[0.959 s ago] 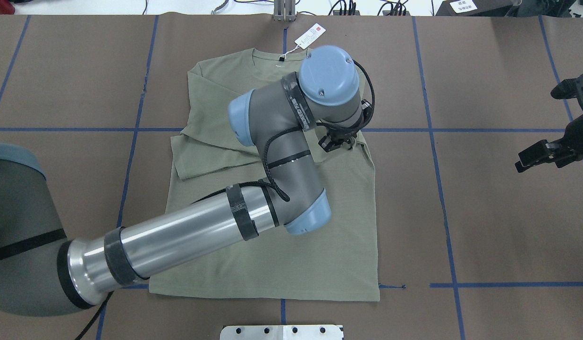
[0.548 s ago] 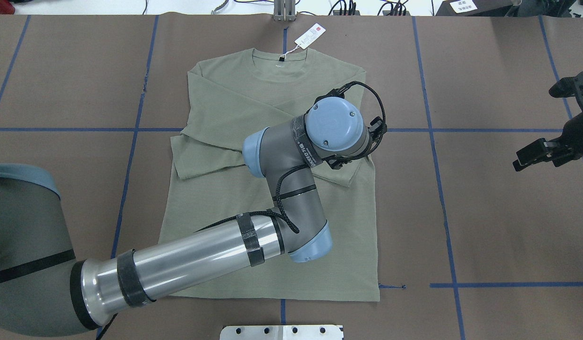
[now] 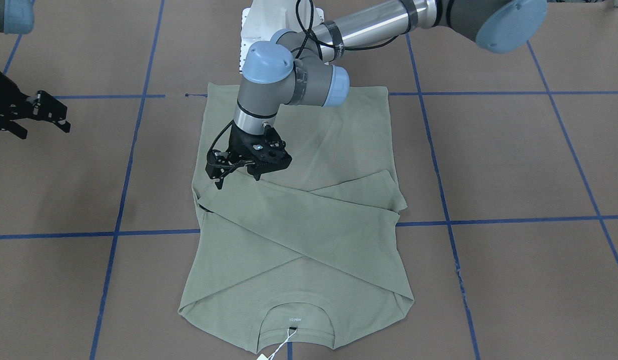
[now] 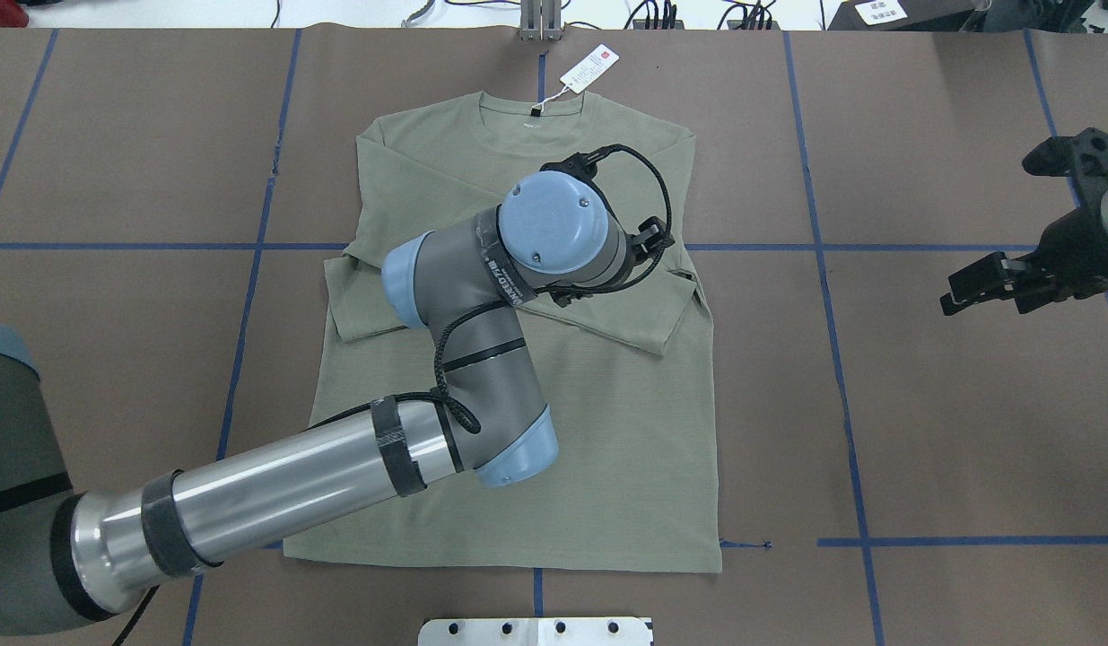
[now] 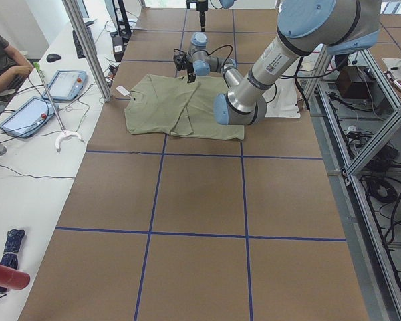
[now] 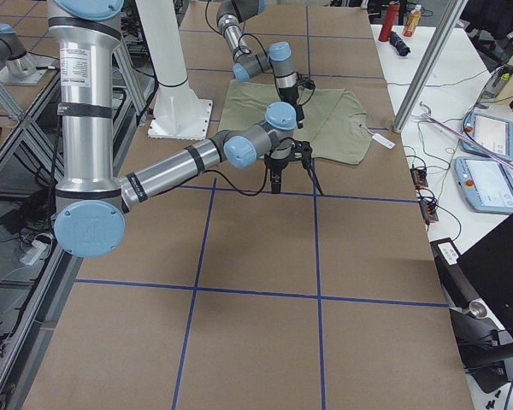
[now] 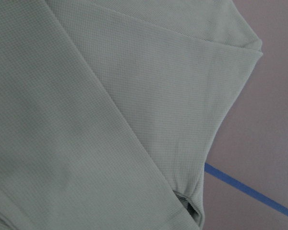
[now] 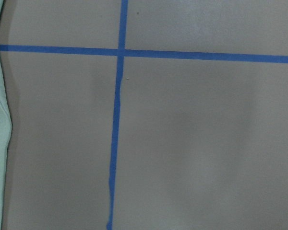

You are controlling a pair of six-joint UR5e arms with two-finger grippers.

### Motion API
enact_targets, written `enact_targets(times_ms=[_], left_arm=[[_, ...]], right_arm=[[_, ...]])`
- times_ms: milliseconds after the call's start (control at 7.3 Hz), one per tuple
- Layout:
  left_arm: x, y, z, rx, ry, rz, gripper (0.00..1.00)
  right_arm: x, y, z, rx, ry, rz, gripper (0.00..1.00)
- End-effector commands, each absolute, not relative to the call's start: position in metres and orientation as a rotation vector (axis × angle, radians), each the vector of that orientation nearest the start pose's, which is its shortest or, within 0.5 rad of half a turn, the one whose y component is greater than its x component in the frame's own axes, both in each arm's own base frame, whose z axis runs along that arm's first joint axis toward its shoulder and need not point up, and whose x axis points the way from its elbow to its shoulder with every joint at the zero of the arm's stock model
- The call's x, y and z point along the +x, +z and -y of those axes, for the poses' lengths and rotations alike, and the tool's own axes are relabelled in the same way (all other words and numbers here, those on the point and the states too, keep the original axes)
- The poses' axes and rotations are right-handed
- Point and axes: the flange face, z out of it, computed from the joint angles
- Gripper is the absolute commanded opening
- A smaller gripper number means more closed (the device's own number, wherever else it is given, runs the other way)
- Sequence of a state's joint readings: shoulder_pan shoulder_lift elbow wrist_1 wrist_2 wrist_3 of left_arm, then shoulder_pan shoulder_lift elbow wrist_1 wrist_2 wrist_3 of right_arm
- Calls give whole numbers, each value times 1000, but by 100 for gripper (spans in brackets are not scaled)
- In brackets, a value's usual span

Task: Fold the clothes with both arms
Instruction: 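Lay the second sleeve over the first and release with the left gripper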

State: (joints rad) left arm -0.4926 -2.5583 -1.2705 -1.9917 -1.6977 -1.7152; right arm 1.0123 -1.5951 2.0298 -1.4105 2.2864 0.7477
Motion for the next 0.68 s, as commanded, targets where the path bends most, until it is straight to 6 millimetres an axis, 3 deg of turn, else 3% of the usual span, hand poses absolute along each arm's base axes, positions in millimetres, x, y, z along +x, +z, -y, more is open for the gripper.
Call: enact_targets(times_ms=[0, 137, 274, 548], left_arm=[[572, 145, 460, 154, -382, -1041, 100], [532, 174, 452, 156, -315, -1013, 100], [501, 190, 450, 176, -252, -970, 100], [455, 221, 428, 216, -161, -917, 100]], right_arm=[[-253, 408, 410, 43, 39, 924, 100], [-279, 400, 393, 43, 55, 918, 100], [-304, 388, 371, 40, 72, 913, 100], [-360, 364, 310, 48, 110, 907, 100]])
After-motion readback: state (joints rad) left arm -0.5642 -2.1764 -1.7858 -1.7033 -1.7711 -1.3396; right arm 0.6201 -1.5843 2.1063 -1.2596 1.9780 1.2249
